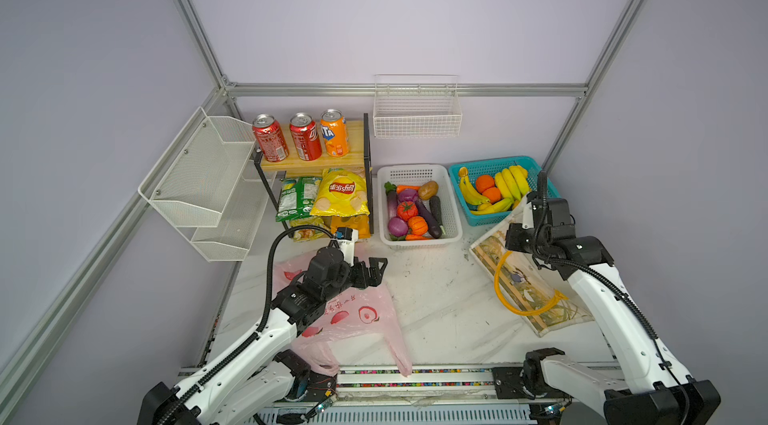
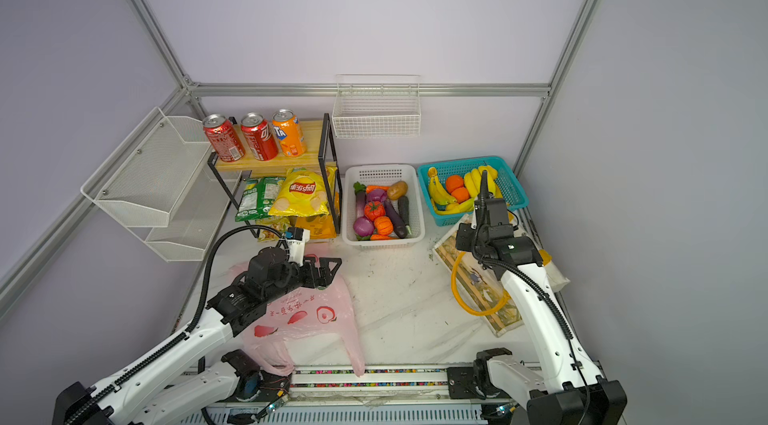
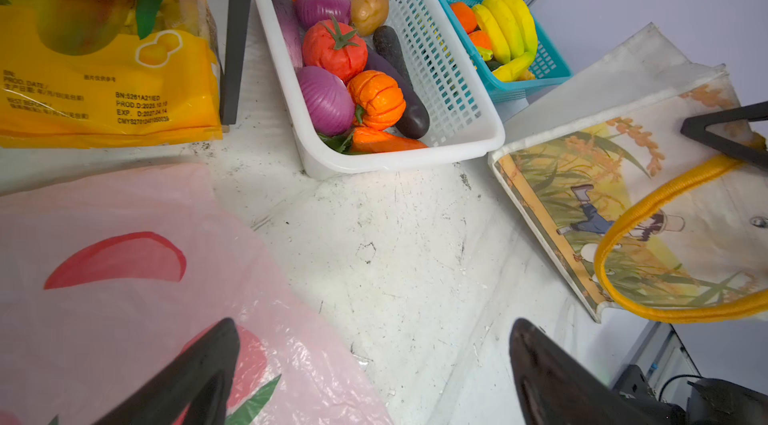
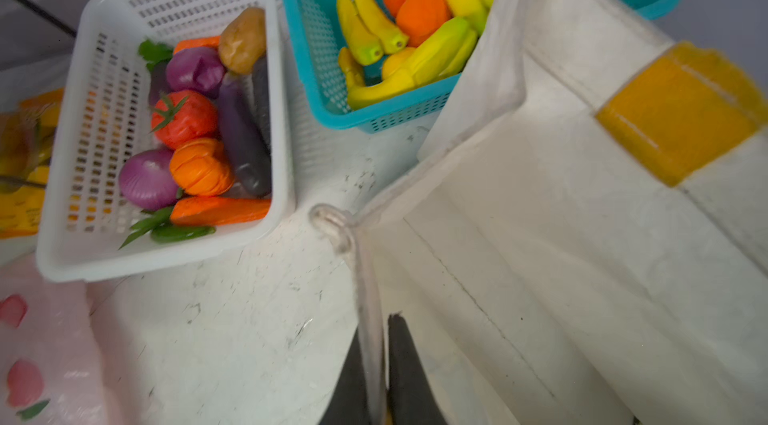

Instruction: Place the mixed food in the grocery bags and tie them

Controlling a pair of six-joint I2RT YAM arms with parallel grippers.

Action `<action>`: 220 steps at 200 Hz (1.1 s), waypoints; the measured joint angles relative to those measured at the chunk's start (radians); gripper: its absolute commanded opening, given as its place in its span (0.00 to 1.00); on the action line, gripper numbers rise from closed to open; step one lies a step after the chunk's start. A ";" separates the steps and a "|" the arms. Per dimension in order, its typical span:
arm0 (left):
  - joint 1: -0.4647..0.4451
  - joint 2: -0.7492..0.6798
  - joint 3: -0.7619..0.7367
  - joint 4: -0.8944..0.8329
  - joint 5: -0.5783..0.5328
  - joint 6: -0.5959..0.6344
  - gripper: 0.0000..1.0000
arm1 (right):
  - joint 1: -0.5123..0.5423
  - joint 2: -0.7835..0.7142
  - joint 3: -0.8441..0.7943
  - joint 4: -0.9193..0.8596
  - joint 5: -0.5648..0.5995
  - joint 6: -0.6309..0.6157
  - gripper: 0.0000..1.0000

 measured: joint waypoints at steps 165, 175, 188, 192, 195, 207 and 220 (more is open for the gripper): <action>0.000 0.133 0.238 -0.101 -0.120 0.023 1.00 | 0.577 0.223 0.002 0.327 -0.363 -0.008 0.35; 0.000 0.116 0.238 -0.101 -0.127 0.021 1.00 | 0.578 0.243 0.002 0.351 -0.366 -0.007 0.46; 0.000 0.098 0.238 -0.101 -0.136 0.021 1.00 | 0.578 0.249 0.002 0.368 -0.372 0.003 0.58; 0.000 0.094 0.238 -0.102 -0.137 0.021 1.00 | 0.578 0.246 0.003 0.373 -0.375 0.003 0.60; 0.000 0.091 0.238 -0.102 -0.138 0.022 1.00 | 0.578 0.244 0.003 0.376 -0.378 0.001 0.61; 0.000 0.084 0.238 -0.106 -0.137 0.023 1.00 | 0.578 0.223 0.006 0.386 -0.384 0.012 0.65; 0.000 0.082 0.240 -0.109 -0.130 0.027 1.00 | 0.578 0.187 0.017 0.382 -0.381 0.013 0.69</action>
